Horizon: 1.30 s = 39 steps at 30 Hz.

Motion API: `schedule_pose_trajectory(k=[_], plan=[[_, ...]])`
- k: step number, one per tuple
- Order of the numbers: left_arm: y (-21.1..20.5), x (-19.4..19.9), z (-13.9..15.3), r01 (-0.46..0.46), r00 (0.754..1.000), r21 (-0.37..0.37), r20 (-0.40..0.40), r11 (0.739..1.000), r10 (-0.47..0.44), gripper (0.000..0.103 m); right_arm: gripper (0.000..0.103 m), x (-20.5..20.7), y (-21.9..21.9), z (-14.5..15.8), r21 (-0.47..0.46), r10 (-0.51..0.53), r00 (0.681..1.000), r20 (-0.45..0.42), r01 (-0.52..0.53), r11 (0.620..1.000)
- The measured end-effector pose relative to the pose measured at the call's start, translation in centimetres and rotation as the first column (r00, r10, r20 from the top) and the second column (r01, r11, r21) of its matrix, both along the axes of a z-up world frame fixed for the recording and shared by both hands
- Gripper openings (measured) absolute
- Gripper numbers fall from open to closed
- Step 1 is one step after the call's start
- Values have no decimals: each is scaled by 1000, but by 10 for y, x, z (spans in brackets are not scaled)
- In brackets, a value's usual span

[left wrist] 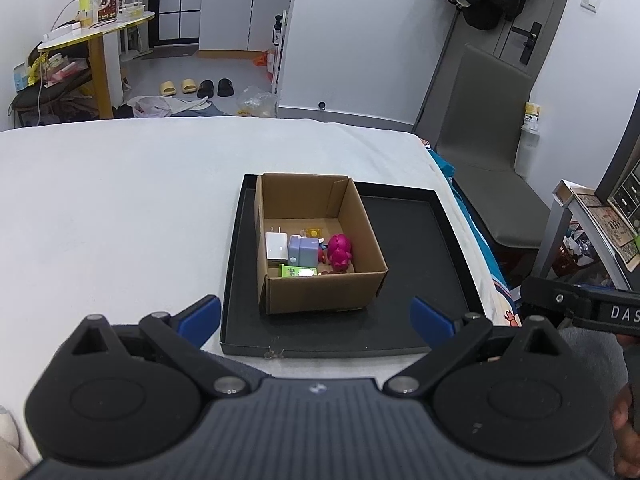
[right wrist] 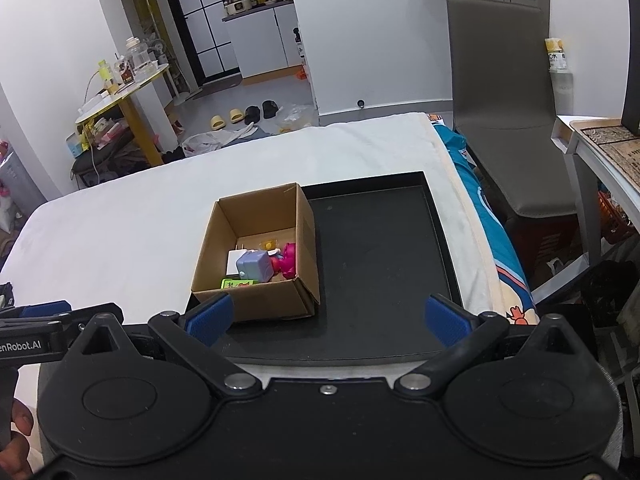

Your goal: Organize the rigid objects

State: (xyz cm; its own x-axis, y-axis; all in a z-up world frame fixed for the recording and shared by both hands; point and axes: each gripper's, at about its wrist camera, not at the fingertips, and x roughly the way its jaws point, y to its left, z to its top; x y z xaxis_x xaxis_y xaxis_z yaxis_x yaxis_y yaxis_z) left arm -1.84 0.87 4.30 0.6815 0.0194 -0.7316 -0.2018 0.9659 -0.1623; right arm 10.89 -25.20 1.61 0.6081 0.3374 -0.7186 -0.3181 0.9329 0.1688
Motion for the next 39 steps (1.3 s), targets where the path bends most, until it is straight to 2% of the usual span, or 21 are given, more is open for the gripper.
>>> schedule_pose_trajectory(k=[39], plan=[[5, 2, -10, 0, 1000, -9, -19, 1000, 0, 100, 103, 2, 1, -5, -10, -10, 1000, -14, 10, 1000]])
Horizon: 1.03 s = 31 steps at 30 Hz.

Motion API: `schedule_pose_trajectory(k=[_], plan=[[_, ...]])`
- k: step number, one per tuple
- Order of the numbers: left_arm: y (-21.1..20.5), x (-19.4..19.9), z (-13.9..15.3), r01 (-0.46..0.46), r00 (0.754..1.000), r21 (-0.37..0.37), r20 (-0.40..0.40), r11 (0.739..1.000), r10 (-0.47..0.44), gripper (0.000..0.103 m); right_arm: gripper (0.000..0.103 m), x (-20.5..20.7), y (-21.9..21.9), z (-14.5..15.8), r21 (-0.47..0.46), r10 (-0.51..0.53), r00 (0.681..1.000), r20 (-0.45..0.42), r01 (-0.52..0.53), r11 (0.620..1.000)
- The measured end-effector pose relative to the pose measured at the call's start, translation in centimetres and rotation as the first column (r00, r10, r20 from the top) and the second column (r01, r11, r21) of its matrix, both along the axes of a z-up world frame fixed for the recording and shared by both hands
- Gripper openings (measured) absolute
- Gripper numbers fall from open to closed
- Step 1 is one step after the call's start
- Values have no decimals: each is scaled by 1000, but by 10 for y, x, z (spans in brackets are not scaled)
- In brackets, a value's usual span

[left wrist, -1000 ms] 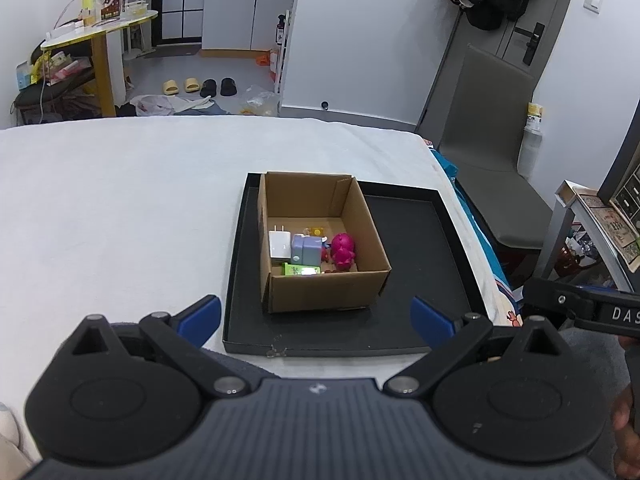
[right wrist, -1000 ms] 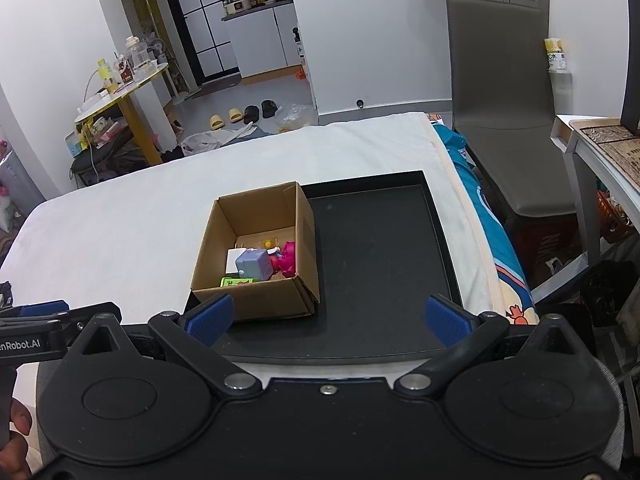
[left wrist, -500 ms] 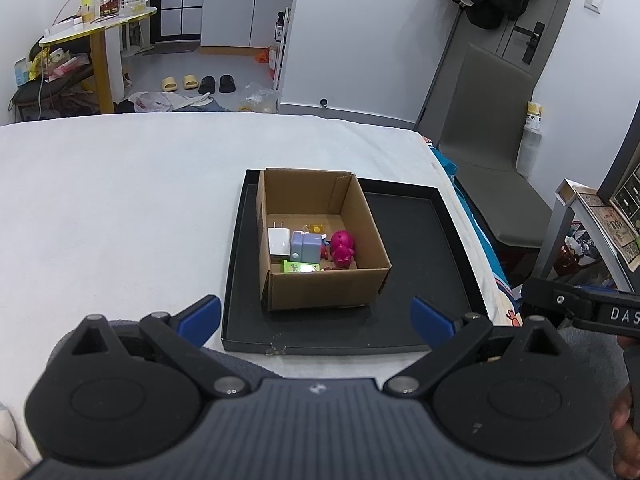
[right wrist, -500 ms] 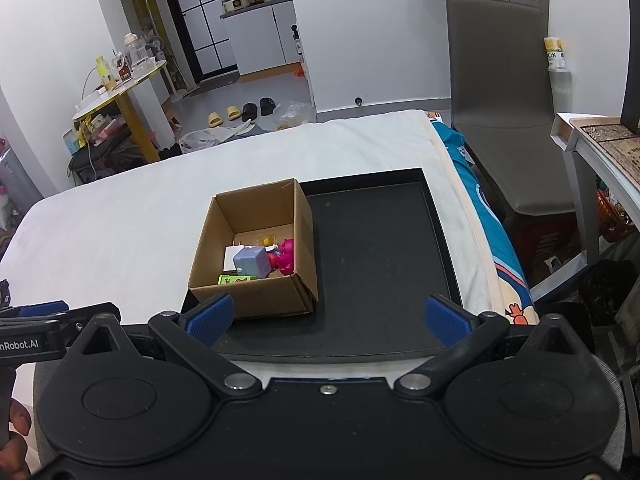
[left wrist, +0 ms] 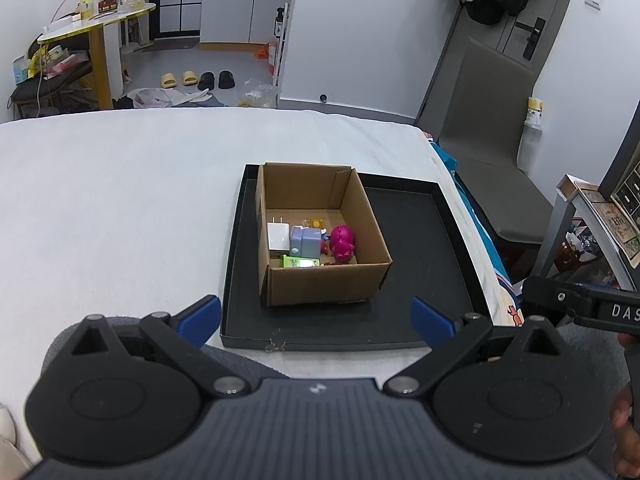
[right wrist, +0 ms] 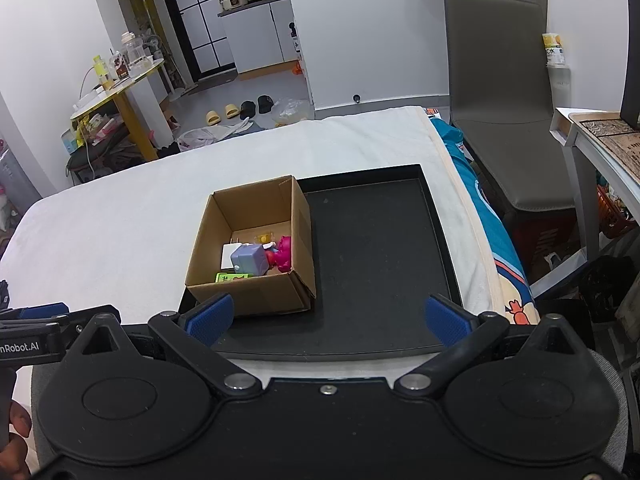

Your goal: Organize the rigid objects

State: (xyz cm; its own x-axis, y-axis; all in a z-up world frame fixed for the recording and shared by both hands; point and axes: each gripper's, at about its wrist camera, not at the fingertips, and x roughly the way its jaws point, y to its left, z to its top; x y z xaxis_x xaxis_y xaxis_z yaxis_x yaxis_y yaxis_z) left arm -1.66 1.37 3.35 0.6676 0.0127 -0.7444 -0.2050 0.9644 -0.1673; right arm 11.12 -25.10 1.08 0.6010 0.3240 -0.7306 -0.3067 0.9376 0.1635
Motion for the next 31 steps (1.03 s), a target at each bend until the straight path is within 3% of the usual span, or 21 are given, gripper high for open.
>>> schedule_pose_trajectory(k=[31], plan=[[-2, -3, 1, 9, 1000, -4, 6, 1000, -9, 100, 103, -4, -1, -5, -2, 5, 1000, -5, -5, 1000]])
